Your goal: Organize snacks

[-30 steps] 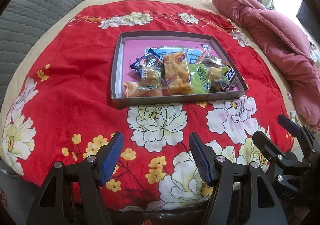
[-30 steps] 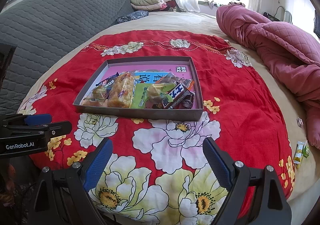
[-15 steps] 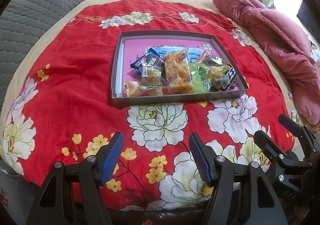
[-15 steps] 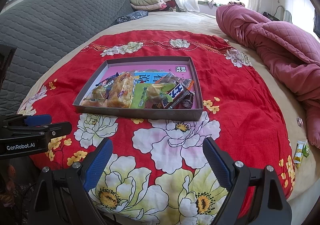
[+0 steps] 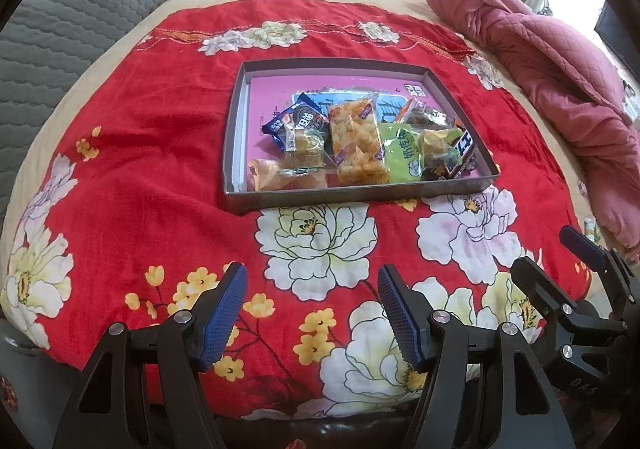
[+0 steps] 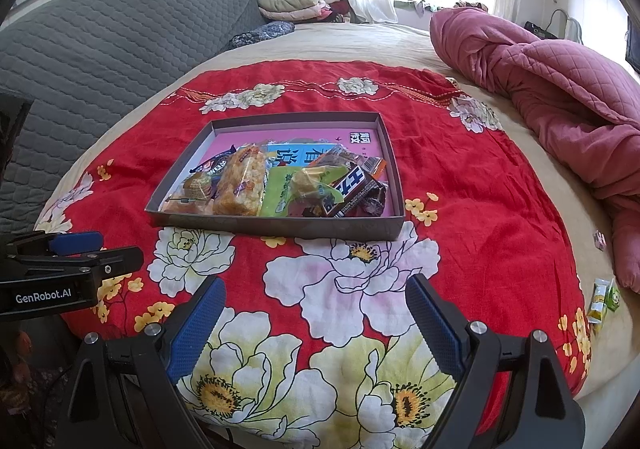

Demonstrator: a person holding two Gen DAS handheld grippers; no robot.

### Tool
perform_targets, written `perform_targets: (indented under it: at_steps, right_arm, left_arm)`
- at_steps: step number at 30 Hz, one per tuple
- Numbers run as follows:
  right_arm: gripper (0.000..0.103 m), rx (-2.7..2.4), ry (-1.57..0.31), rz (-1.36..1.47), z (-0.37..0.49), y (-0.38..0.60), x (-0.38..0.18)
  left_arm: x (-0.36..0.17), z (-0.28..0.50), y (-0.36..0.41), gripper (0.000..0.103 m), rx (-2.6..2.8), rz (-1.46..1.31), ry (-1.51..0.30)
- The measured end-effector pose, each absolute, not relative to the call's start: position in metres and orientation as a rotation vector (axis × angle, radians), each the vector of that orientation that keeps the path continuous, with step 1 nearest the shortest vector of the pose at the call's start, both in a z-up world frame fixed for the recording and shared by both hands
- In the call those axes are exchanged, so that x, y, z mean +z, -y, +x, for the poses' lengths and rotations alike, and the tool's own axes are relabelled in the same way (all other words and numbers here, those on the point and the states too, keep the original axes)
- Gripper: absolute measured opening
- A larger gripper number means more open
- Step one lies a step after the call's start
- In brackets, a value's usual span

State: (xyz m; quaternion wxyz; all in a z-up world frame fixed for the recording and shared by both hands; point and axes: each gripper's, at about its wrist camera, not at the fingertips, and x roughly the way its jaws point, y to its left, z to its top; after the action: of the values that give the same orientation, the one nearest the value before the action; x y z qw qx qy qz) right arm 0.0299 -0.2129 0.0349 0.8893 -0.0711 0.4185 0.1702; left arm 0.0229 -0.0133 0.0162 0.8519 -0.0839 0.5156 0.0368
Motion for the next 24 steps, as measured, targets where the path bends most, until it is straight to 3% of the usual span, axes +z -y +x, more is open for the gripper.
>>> perform_targets:
  at_steps: [24]
  right_arm:
    - [0.091, 0.351, -0.873, -0.147, 0.0301, 0.2120, 0.0339]
  left_arm:
    - [0.0162, 0.0233, 0.0123, 0.069, 0.089, -0.167, -1.089]
